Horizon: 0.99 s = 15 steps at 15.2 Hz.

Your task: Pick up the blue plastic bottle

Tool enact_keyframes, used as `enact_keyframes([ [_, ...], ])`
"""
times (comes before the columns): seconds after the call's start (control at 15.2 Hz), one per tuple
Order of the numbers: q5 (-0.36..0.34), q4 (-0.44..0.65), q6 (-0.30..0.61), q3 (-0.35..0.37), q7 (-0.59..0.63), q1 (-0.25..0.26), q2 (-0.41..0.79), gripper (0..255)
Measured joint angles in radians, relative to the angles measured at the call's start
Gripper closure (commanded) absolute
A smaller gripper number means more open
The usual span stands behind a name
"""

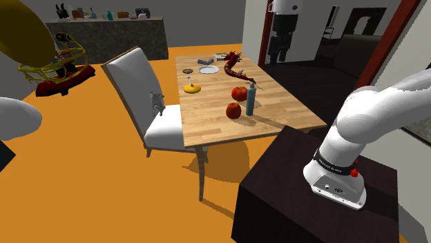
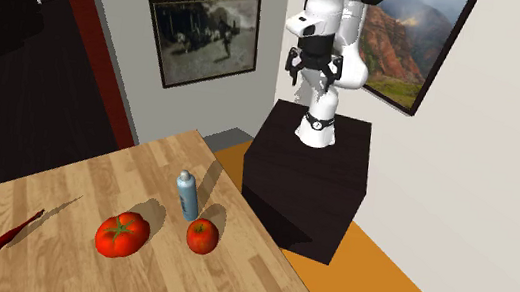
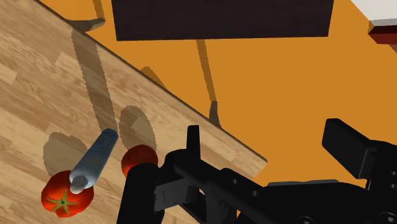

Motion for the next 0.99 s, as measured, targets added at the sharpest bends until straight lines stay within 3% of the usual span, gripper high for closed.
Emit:
enact_keyframes([
  [0.59, -0.066, -0.057, 0.247, -0.209, -0.278, -0.018, 0.148, 0],
  [0.99, -0.038, -0.011, 0.407, -0.351, -0.482, 0.003, 0.340, 0],
])
